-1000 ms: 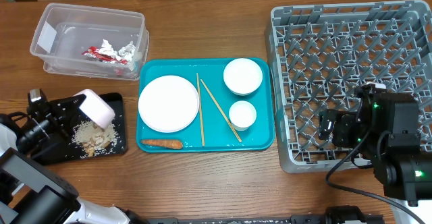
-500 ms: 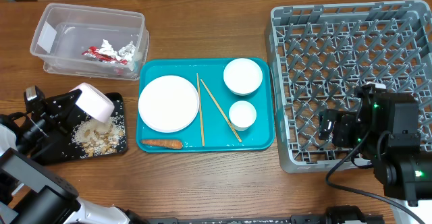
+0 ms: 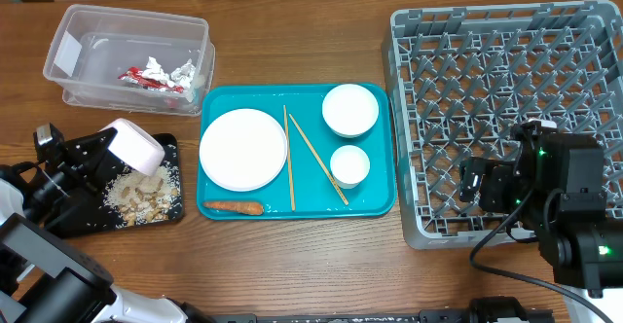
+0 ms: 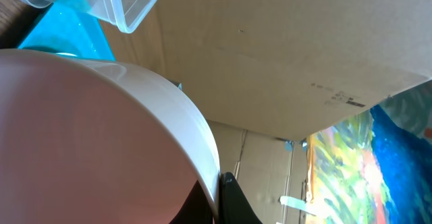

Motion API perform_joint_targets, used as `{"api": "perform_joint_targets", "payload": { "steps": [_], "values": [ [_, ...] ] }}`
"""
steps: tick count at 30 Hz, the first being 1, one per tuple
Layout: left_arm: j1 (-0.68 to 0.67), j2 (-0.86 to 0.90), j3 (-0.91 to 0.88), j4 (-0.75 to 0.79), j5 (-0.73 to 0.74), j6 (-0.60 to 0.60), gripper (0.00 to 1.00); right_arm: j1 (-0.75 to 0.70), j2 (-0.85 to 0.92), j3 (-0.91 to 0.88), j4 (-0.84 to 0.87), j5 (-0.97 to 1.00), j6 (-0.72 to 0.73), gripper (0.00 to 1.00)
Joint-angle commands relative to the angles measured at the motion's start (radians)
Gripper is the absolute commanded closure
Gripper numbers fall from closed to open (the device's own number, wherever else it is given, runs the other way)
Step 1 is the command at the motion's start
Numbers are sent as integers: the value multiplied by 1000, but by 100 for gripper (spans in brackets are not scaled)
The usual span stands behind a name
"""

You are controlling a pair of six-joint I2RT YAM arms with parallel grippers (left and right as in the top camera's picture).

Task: Sort waste into correct bins and load items into the dishwasher
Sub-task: 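Tip the pink bowl over the black tray to pour out the rice, then set the empty pink bowl back onto the pink plate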

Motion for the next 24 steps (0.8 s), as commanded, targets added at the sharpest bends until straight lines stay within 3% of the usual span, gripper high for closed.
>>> {"api": "perform_joint_targets", "payload": {
  "steps": [1,9,16,20,24],
  "values": [
    [6,-13,-7,-2,37,-6,96,3,0,32,2,6,0,0],
    [-30,-21,-7,-10,-70,152,96,3,0,32,2,6,1,0],
    [-189,-97,48,8,-205,210,96,3,0,32,2,6,0,0],
    [-325,-156,107,70,-364,122,96,3,0,32,2,6,1,0],
    [-509,-208,145,177,-694,-39,96,3,0,32,2,6,1,0]
  ]
}}
